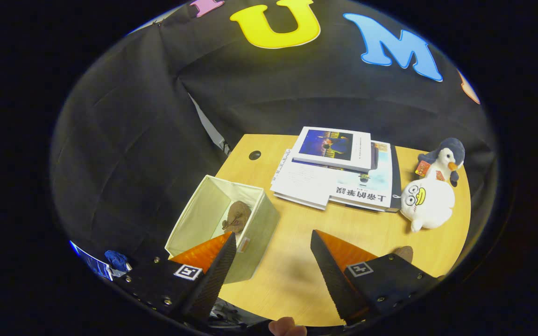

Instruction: Open the storage box then place both shoes into the box .Put the left shoe in first, then the right shoe, with the right side of both shoes facing outward in a uniform manner.

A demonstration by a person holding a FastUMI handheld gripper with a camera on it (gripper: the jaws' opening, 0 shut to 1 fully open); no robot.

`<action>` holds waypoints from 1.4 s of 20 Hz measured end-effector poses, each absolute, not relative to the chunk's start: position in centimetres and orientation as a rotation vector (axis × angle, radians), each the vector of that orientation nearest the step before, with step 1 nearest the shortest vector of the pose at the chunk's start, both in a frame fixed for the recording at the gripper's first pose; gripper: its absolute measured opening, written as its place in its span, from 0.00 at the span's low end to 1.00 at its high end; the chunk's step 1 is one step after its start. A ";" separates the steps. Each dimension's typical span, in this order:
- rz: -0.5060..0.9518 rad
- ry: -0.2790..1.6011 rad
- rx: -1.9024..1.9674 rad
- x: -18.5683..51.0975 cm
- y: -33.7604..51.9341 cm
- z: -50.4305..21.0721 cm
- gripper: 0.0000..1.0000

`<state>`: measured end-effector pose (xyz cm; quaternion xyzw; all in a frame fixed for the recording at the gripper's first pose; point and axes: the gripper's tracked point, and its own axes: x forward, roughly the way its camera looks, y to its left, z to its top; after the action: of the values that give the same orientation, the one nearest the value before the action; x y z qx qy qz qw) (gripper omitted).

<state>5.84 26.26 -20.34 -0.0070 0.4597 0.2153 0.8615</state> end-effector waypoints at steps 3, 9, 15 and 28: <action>0.420 0.940 0.002 6.0 22.9 -20.0 0.97; 0.379 0.887 0.036 5.5 16.5 -20.8 0.97; 0.318 0.837 0.031 4.6 10.8 -22.0 0.97; 0.150 0.930 0.053 2.2 0.7 -26.9 0.97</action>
<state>2.20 0.67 -26.86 0.0254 0.4478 0.0721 0.8909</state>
